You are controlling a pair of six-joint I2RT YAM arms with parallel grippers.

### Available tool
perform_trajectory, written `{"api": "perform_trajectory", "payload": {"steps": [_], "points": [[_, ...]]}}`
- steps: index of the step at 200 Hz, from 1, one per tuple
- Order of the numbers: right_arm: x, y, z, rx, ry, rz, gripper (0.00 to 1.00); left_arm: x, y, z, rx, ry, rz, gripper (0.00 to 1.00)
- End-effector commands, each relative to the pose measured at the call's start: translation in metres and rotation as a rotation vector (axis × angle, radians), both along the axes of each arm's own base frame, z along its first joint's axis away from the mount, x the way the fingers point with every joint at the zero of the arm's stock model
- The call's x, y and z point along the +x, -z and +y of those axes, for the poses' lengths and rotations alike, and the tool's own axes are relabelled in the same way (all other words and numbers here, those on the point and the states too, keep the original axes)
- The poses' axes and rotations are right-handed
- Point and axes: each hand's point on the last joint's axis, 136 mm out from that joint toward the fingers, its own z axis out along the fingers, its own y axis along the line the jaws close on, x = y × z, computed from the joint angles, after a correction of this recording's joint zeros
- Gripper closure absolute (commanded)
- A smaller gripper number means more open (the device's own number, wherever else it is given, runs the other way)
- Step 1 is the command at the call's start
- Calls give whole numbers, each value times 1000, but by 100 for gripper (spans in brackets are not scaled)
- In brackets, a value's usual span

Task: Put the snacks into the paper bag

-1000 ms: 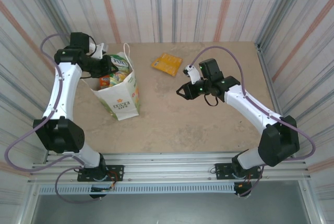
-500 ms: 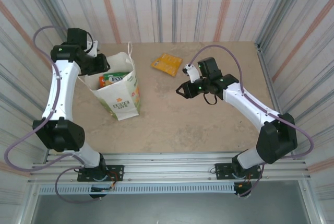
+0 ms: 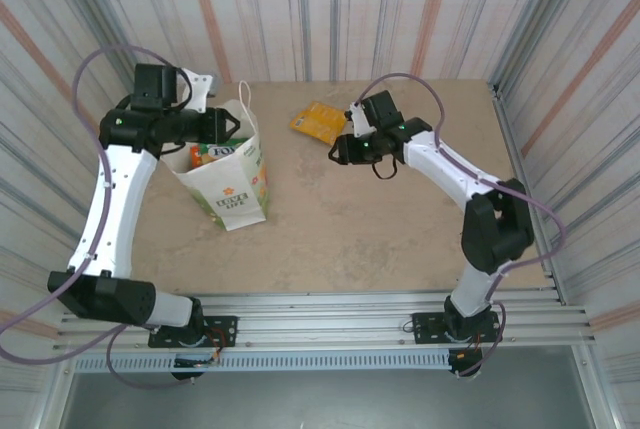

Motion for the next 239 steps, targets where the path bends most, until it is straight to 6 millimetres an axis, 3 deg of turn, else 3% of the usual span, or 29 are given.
{"api": "perform_trajectory", "payload": {"steps": [1, 65, 92, 95, 133, 174, 239], "points": [[17, 15, -5, 18, 156, 130, 41, -8, -17, -21, -36, 148, -132, 49], [84, 60, -11, 78, 340, 257, 43, -24, 5, -58, 21, 378, -174, 47], [104, 79, -12, 68, 366, 279, 42, -20, 11, -63, 14, 394, -154, 47], [110, 71, -10, 80, 364, 256, 42, -19, 12, -63, 12, 397, -153, 47], [139, 91, -18, 70, 402, 250, 41, -13, 7, -68, 8, 411, -166, 47], [163, 111, -20, 63, 427, 248, 41, -9, 12, -67, 29, 416, -167, 47], [184, 135, 1, 112, 421, 258, 42, -4, 14, -65, 53, 399, -168, 47]]}}
